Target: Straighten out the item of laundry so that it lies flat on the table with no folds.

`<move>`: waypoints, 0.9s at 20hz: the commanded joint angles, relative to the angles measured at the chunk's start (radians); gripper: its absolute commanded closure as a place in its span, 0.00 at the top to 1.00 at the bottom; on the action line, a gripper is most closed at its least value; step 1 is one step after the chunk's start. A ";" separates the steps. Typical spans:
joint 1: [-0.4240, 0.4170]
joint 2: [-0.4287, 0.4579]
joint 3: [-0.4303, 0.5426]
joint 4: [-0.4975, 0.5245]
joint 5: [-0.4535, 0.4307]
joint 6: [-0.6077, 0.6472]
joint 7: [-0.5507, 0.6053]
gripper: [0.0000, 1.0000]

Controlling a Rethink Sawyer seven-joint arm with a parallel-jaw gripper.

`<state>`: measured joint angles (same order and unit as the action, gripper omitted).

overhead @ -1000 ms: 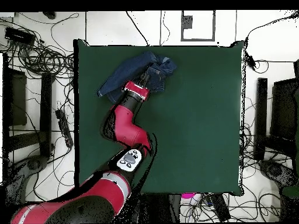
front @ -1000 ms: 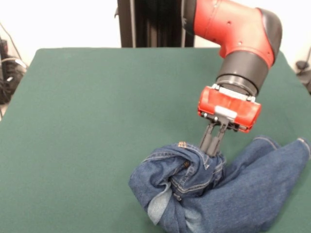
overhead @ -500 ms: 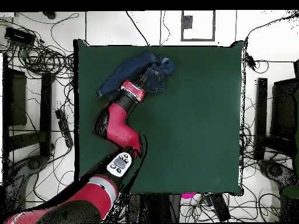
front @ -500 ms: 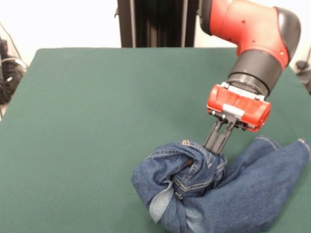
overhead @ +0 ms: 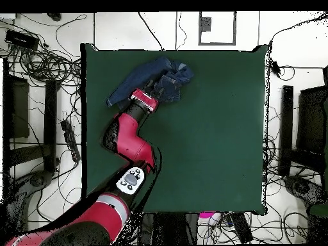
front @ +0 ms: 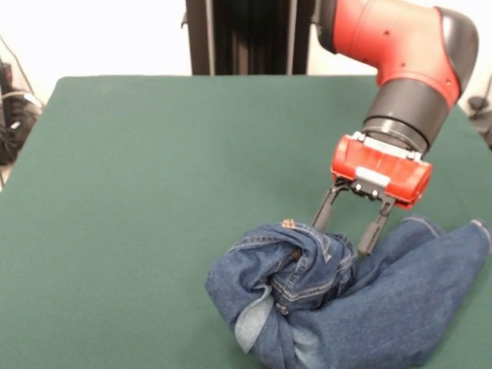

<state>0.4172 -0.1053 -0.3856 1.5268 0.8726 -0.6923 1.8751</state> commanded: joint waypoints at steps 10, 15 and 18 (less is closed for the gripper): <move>0.025 0.028 0.064 0.047 0.097 0.279 0.015 1.00; 0.008 0.088 0.066 0.001 0.112 0.390 -0.018 1.00; -0.015 0.103 0.078 -0.019 0.077 0.466 -0.003 1.00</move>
<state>0.4158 -0.1055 -0.3932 1.5232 0.9323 -0.5058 1.8749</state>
